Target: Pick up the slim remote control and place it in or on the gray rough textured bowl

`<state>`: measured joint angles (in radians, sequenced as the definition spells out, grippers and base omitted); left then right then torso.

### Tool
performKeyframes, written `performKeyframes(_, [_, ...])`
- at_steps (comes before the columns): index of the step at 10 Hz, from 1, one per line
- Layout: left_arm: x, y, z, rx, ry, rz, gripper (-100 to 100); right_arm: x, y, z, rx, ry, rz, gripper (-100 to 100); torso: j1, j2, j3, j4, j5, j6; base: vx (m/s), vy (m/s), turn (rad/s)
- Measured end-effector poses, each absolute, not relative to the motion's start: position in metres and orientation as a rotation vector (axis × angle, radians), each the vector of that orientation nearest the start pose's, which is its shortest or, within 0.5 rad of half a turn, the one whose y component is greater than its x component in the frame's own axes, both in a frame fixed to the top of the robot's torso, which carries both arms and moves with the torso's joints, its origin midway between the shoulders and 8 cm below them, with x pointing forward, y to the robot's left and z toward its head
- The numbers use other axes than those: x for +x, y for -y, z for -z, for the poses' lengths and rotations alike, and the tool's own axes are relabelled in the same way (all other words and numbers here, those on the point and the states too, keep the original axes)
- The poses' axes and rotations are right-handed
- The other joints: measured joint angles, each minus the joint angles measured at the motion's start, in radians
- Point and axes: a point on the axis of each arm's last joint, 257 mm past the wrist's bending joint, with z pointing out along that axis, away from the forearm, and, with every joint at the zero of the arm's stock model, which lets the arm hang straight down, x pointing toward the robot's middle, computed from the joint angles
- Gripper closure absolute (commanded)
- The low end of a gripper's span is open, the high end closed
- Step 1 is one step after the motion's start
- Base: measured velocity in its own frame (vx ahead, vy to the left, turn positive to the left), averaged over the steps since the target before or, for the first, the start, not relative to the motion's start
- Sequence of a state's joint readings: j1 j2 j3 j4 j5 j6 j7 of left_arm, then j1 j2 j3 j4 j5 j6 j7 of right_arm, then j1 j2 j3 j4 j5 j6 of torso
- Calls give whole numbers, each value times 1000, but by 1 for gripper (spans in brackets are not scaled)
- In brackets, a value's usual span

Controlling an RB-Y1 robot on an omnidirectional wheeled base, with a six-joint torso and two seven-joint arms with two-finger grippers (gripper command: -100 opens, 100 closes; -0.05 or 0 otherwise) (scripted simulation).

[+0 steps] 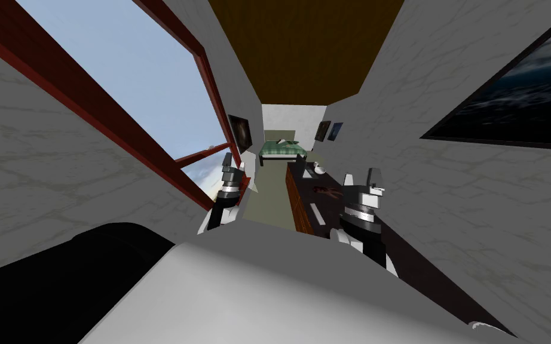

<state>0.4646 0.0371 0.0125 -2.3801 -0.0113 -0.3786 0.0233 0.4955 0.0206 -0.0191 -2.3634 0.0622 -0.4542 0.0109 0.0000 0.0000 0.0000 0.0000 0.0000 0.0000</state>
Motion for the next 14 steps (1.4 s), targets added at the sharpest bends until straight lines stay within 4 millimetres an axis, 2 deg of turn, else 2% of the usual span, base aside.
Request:
performKeyframes(3, [345, -273, -57, -624, -633, 1319, 0, 346, 273, -36, 589, -688, -1247, -100, 2, -6, -3, -1, 0, 0, 85, 28, 26])
performKeyframes(6, [345, -273, -57, -624, -633, 1319, 0, 363, 270, -8, 600, -802, -1244, -100, 2, -7, -4, -2, 0, 0, 117, 42, 42])
performKeyframes(10, [345, -273, -57, -624, -633, 1319, 0, 382, 270, 52, 633, -1001, -1214, -100, 5, -13, -8, -3, 1, 0, 165, 66, 41])
performKeyframes(14, [345, -273, -57, -624, -633, 1319, 0, 396, 268, 95, 640, -1147, -1178, -100, 3, -7, -4, -2, 1, 0, 94, 43, 25])
